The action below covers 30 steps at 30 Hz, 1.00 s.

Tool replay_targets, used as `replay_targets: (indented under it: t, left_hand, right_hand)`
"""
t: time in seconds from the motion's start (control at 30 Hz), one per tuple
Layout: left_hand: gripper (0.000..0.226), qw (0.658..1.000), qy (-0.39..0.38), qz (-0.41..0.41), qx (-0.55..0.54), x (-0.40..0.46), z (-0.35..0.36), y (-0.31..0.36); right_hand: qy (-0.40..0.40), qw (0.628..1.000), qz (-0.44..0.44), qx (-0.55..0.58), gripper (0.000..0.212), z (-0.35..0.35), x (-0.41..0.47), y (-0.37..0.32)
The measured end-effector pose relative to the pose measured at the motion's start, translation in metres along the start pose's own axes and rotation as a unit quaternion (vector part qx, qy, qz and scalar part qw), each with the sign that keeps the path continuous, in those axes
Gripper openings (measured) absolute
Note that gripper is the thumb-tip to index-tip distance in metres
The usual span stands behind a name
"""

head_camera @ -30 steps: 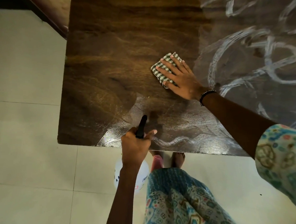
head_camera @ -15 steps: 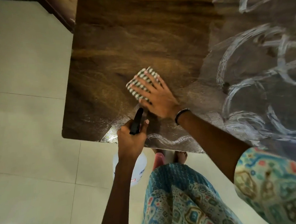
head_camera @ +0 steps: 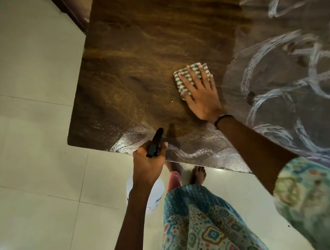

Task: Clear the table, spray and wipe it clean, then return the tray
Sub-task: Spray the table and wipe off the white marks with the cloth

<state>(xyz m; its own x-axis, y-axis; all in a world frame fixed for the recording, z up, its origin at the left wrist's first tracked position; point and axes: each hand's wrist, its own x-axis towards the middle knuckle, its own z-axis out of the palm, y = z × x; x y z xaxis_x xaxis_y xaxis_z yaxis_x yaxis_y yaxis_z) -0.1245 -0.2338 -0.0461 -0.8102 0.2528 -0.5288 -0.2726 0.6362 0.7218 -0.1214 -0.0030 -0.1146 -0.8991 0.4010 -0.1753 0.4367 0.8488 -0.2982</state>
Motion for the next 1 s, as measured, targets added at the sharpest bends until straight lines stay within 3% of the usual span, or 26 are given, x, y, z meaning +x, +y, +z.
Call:
replay_targets:
  t: [0.13, 0.23, 0.3, 0.43, 0.6, 0.77, 1.0]
  left_hand:
    - [0.024, 1.000, 0.002, 0.011, 0.017, -0.009, 0.004, -0.007]
    - [0.023, 1.000, 0.011, 0.011, 0.025, -0.015, 0.006, -0.015]
    - [0.027, 1.000, 0.008, 0.004, 0.015, -0.020, 0.006, -0.019]
    - [0.030, 0.998, 0.017, 0.030, 0.056, -0.033, 0.004, -0.028]
    - [0.028, 0.992, 0.011, 0.060, 0.111, -0.044, 0.009, -0.036]
    - [0.030, 0.992, -0.030, 0.048, 0.112, -0.051, 0.019, -0.044]
    - [0.042, 0.991, -0.025, 0.048, 0.126, -0.052, 0.016, -0.047]
  right_hand:
    - [-0.028, 0.991, -0.130, -0.030, 0.054, 0.019, -0.006, -0.050]
    - [-0.036, 0.972, -0.226, -0.049, 0.051, 0.026, -0.046, -0.035]
    - [-0.034, 0.974, -0.221, -0.046, 0.052, 0.020, -0.071, -0.005]
    - [-0.031, 0.991, -0.123, -0.041, 0.053, -0.002, -0.077, 0.046]
    - [0.025, 1.000, 0.009, 0.006, 0.053, 0.003, -0.032, 0.008]
    - [-0.015, 0.995, -0.096, -0.030, 0.052, 0.016, -0.024, -0.021]
    - [-0.029, 0.992, -0.116, -0.035, 0.054, 0.013, -0.030, -0.018]
